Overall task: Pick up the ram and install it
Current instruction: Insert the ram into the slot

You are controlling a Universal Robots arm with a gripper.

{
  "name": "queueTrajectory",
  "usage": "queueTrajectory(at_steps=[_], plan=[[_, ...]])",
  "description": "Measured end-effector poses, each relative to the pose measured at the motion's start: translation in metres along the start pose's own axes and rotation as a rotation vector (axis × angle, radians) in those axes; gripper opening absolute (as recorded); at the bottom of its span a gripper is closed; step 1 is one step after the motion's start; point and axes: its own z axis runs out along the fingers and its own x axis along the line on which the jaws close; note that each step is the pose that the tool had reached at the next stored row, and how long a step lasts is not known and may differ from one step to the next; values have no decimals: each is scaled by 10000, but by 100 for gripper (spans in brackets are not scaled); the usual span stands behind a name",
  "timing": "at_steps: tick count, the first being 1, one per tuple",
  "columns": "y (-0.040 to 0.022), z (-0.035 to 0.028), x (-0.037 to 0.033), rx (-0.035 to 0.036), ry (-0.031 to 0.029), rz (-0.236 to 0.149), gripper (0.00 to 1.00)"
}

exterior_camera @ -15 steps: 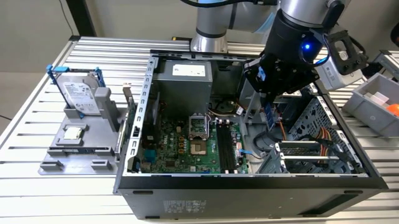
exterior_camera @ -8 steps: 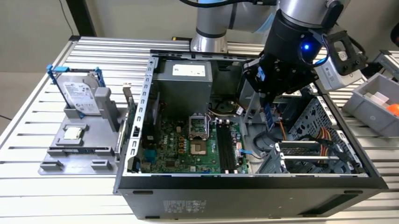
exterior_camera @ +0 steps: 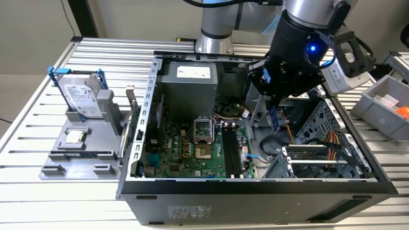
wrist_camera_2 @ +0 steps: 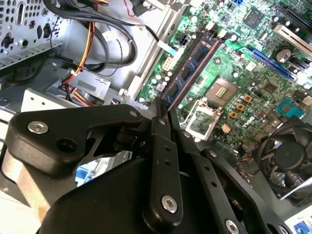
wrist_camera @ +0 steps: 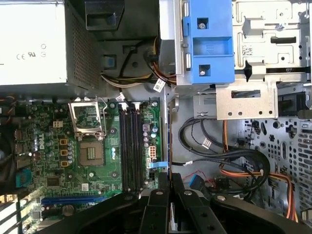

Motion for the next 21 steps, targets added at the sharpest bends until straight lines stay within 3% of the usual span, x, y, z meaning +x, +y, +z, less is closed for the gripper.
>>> queueTrajectory(at_steps=[6,15,21], plan=[[-3,15,47,3,0,0,0],[-9,114,63,62,-1,-2,0],[-10,128,79,62,-1,-1,0]])
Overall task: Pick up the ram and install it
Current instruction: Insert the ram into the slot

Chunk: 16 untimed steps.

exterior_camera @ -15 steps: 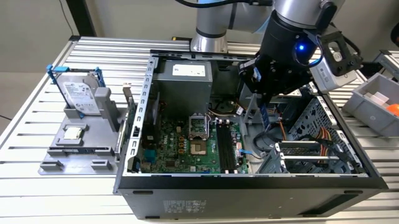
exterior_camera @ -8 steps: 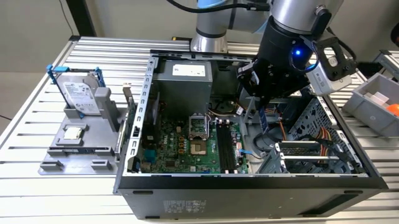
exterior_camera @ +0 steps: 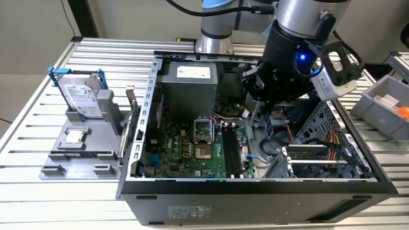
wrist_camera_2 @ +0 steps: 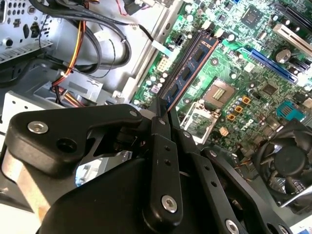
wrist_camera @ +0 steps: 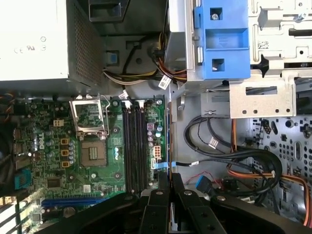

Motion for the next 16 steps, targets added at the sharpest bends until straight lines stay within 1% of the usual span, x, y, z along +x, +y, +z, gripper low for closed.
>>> queueTrajectory(at_steps=[4,7,9,16], plan=[[-2,9,15,0,0,-1,0],[-3,29,25,2,0,-1,0],[-5,53,33,1,0,0,0],[-7,98,54,1,0,-1,0]])
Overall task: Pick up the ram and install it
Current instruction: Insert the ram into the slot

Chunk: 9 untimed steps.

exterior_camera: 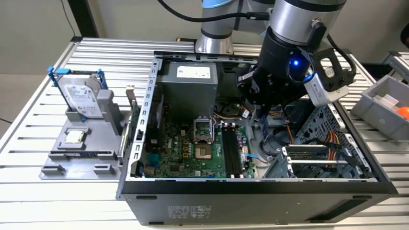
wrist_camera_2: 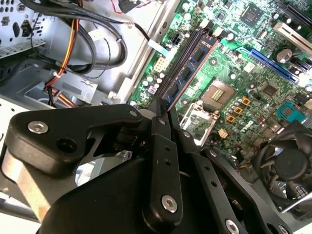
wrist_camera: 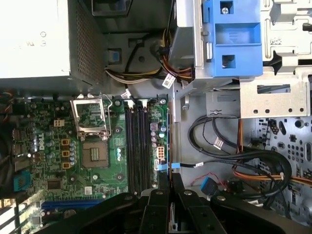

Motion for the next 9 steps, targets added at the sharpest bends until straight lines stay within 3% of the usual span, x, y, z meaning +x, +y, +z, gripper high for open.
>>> queueTrajectory(at_steps=[9], plan=[[-5,117,9,1,0,-8,0]])
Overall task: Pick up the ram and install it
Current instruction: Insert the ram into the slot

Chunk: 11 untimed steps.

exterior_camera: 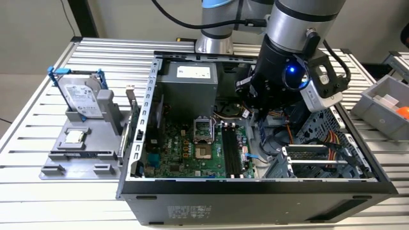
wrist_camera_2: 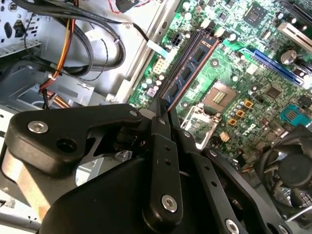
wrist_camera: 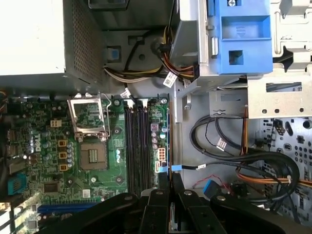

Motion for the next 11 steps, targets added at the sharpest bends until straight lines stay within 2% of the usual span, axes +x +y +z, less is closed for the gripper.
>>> queueTrajectory(at_steps=[4,11], plan=[[-2,60,2,7,2,-33,0],[-4,117,9,12,3,-101,0]])
